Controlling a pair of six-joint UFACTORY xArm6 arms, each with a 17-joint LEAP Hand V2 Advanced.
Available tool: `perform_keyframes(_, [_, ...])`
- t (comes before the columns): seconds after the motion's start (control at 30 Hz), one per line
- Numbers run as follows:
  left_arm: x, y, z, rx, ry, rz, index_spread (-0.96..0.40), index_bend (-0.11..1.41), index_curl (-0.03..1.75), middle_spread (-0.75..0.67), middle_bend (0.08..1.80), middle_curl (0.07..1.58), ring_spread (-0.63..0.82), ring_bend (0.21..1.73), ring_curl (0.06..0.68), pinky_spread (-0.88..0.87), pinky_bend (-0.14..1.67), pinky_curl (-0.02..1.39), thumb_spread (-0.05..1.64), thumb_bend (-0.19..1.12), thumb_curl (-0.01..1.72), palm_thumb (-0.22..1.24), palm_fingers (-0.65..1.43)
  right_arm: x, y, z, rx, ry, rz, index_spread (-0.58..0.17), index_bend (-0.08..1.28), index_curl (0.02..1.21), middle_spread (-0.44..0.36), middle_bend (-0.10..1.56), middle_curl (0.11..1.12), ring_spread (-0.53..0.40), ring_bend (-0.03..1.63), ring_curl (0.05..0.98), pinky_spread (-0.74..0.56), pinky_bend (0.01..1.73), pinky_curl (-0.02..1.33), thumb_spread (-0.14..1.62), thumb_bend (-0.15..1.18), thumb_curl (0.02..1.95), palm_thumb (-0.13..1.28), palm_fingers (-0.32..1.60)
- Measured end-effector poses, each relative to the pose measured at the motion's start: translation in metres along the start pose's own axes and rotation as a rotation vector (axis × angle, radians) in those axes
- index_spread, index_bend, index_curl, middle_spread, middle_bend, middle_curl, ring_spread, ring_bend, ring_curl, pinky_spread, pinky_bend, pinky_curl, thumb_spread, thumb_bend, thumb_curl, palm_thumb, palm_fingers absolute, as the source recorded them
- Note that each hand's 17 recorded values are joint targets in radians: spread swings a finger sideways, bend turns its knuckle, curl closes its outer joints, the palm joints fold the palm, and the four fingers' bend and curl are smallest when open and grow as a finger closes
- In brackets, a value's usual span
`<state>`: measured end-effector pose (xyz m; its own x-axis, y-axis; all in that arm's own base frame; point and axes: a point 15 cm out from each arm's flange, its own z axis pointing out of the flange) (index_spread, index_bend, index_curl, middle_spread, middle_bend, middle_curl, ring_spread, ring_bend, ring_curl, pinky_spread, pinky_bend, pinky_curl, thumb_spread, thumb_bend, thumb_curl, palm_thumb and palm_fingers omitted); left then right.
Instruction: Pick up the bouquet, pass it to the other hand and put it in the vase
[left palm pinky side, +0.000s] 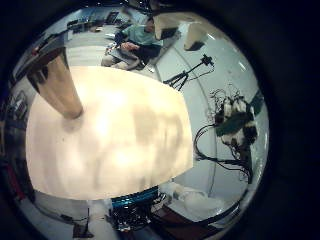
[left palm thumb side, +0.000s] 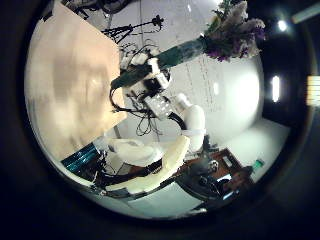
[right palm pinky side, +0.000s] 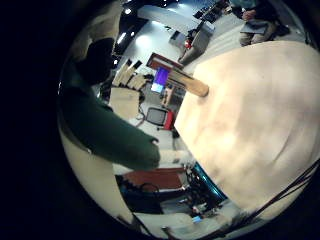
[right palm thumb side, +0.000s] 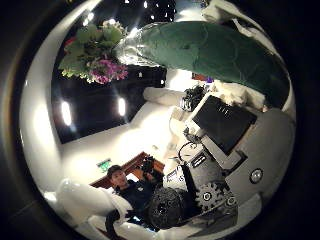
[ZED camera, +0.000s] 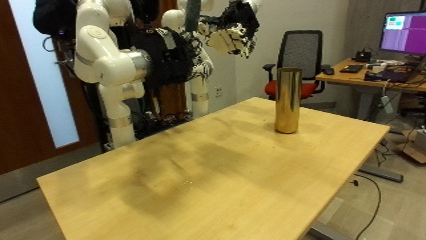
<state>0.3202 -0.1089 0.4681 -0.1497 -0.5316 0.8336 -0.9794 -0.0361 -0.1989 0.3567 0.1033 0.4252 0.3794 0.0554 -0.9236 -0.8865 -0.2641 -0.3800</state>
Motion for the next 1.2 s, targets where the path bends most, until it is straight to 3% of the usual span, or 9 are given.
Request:
perform_keyframes(0.3, [0.011,-0.005,-0.003,0.03,0.09,-0.016,0.29,0.16,0.3,0.36,0.25,0.34,0.51,0.56,0.195,0.46,0.2,0.29,0.85,-0.03,0.31,0.17,0.17,0.001,0.002,0.025,-0.068,-0.025,-0.026,-0.309,0.99,1.14,-0.139,1.38,0.77,-0.191,1.46,0.643,-0.25,1.1,1.06,0.15,-0.02,0.96,1.18,1.13])
perform_keyframes(0.53, [0.026,0.002,-0.002,-0.018,0.145,-0.029,0.3,0.16,0.29,0.4,0.24,0.34,0.51,0.58,0.193,0.46,0.21,0.3,0.84,-0.03,0.32,0.18,0.16,-0.001,0.007,0.05,-0.143,-0.013,-0.037,-0.305,1.0,1.14,-0.14,1.38,0.77,-0.191,1.47,0.645,-0.25,1.08,1.08,0.15,-0.02,0.96,1.18,1.13])
perform_keyframes(0.97, [0.032,0.008,0.001,-0.048,0.161,-0.042,0.3,0.16,0.29,0.43,0.23,0.33,0.51,0.59,0.189,0.46,0.21,0.31,0.83,-0.04,0.32,0.19,0.15,0.014,0.006,0.063,-0.199,0.228,-0.091,-0.305,0.99,1.14,-0.141,1.39,0.78,-0.195,1.46,0.653,-0.25,1.08,1.12,0.16,-0.02,0.96,1.18,1.12])
perform_keyframes(1.2, [0.032,0.009,0.005,-0.061,0.164,-0.047,0.3,0.16,0.29,0.43,0.23,0.33,0.51,0.6,0.187,0.47,0.22,0.31,0.82,-0.04,0.32,0.2,0.15,0.009,0.005,0.071,-0.216,0.258,-0.118,-0.306,0.99,1.14,-0.141,1.38,0.78,-0.195,1.46,0.655,-0.25,1.07,1.13,0.16,-0.02,0.96,1.18,1.12])
